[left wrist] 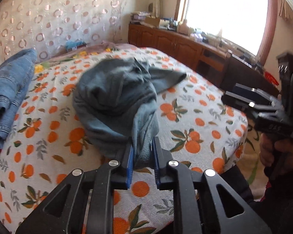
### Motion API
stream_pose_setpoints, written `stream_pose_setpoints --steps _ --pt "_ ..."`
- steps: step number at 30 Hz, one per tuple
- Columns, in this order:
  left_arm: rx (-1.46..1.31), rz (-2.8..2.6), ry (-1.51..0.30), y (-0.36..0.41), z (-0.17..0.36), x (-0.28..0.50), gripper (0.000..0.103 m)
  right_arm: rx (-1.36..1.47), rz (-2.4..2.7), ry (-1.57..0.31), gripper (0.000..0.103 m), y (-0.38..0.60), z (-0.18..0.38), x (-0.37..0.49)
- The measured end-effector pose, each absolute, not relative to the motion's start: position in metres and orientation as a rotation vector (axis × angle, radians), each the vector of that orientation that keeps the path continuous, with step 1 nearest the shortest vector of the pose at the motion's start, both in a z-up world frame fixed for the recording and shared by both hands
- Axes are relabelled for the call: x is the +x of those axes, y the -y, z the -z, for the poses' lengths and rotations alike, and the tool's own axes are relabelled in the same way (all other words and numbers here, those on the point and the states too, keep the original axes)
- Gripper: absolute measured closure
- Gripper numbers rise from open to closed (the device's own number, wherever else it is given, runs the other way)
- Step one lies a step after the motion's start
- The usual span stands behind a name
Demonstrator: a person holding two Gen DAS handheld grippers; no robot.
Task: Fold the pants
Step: 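Reach the left gripper to the crumpled light-blue denim and grasp its edge, then grasp another edge with the right gripper while the left gripper holds and pulls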
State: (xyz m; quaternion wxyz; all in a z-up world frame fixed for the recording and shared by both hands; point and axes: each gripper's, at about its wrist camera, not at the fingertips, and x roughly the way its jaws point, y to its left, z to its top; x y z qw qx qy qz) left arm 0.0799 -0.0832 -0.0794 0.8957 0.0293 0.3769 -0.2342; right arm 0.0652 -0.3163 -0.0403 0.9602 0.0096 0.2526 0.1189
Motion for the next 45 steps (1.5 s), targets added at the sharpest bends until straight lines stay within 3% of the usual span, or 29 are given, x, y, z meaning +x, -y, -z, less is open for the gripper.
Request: stream_pose_setpoints --steps 10,15,28,31,33,34,35,45 --pt "-0.034 0.338 -0.653 0.002 0.035 0.074 0.087 -0.018 -0.263 -0.514 0.011 0.309 0.042 0.086" --pt "-0.042 0.257 -0.661 -0.024 0.042 0.087 0.087 -0.052 -0.273 -0.567 0.024 0.309 0.046 0.12" --pt "-0.077 0.22 -0.72 -0.044 0.067 0.088 0.087 -0.106 -0.308 -0.717 0.032 0.306 0.044 0.175" --pt "-0.079 0.221 -0.712 -0.044 0.065 0.088 0.087 -0.086 -0.339 -0.742 0.052 0.309 0.039 0.185" --pt "-0.083 0.224 -0.698 -0.043 0.061 0.087 0.087 -0.088 -0.355 -0.767 0.082 0.309 0.041 0.19" --pt "-0.084 0.227 -0.691 -0.044 0.057 0.086 0.087 -0.086 -0.359 -0.771 0.085 0.311 0.04 0.19" --pt "-0.086 0.232 -0.684 -0.044 0.053 0.086 0.087 -0.076 -0.374 -0.766 0.093 0.314 0.037 0.187" --pt "-0.107 0.268 -0.547 -0.05 -0.011 0.057 0.088 -0.085 -0.444 -0.594 0.096 0.349 -0.047 0.112"
